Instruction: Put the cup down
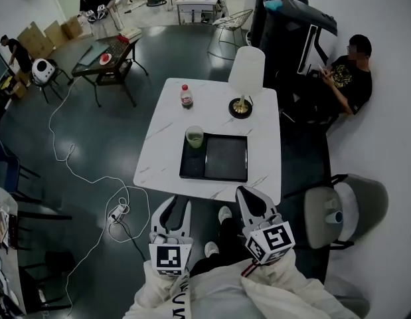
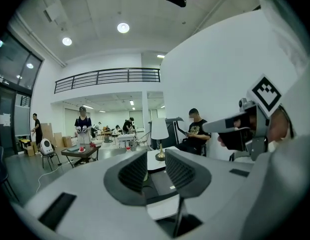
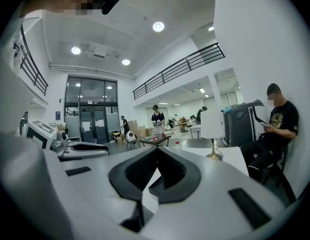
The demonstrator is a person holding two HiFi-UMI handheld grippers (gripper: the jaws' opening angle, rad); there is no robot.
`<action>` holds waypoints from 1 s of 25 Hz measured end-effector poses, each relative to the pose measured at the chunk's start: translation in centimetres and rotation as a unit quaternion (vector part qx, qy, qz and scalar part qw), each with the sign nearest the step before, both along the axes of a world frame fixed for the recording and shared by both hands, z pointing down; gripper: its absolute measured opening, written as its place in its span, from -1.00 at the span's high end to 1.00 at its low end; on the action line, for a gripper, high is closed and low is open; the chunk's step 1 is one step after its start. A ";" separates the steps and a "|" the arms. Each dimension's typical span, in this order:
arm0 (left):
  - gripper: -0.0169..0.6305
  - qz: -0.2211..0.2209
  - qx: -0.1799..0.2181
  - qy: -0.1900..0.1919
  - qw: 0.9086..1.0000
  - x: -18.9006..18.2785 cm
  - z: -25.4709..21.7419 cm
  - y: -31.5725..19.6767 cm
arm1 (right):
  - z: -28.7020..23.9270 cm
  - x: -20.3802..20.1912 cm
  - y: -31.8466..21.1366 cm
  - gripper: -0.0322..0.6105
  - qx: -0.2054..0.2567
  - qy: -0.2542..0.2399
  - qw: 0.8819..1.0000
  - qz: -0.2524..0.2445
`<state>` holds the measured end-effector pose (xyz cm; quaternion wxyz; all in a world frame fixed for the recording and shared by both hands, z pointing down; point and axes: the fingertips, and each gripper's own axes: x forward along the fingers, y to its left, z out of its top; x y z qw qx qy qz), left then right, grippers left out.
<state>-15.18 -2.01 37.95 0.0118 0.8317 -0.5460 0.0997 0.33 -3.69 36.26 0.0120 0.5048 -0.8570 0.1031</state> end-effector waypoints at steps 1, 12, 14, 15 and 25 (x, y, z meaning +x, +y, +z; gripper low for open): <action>0.59 -0.003 0.001 0.003 1.000 -0.3 -0.3 0.5 | -0.2 -0.2 0.5 0.88 -0.001 0.000 1.000 -0.001; 0.91 -0.009 -0.004 0.004 1.000 -0.3 -1.3 3.3 | -0.8 -0.5 3.9 0.89 -0.010 0.002 1.000 -0.014; 0.91 -0.007 -0.006 0.003 1.000 -0.1 -1.4 3.5 | -0.8 -0.5 4.3 0.88 -0.013 0.002 1.000 -0.016; 0.91 -0.005 -0.007 0.001 1.000 0.1 -1.5 3.5 | -0.8 -0.3 4.3 0.88 -0.014 0.002 1.000 -0.016; 0.92 0.003 -0.021 -0.010 1.000 3.3 -1.6 2.6 | -0.8 1.5 3.9 0.88 -0.019 -0.003 1.000 -0.022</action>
